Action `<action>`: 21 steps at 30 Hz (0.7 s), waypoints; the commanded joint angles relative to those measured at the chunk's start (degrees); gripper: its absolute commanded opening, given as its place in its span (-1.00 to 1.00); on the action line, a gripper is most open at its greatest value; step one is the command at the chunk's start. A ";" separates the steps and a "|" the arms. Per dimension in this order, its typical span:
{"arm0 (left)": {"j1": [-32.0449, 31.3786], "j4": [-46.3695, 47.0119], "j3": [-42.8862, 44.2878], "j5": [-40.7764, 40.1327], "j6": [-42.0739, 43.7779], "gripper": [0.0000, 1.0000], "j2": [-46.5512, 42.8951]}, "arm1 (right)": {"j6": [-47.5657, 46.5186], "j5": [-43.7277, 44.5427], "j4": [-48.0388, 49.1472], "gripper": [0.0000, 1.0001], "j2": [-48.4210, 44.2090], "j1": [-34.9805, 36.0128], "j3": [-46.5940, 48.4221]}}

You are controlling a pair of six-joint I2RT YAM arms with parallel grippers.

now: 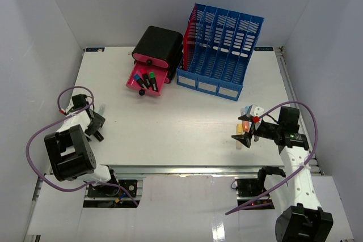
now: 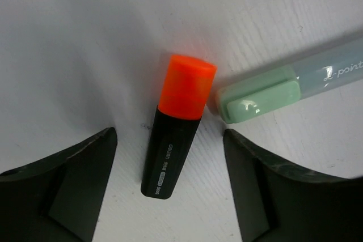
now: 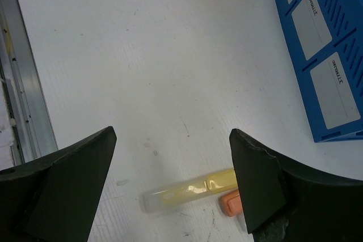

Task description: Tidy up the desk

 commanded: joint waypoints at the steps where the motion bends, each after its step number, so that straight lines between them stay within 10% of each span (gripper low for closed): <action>1: 1.13 2.45 -0.44 7.34 0.88 0.52 1.88 | 0.69 -1.89 1.19 0.76 -0.85 -0.84 -0.18; 10: 2.32 1.84 -1.34 9.32 0.19 -0.22 1.98 | 0.26 -2.69 1.19 0.76 -1.86 -1.38 -0.07; 21: 2.66 -1.14 -1.64 9.15 0.27 -0.64 -2.98 | 0.03 -4.56 0.97 0.76 -4.73 -1.38 -0.07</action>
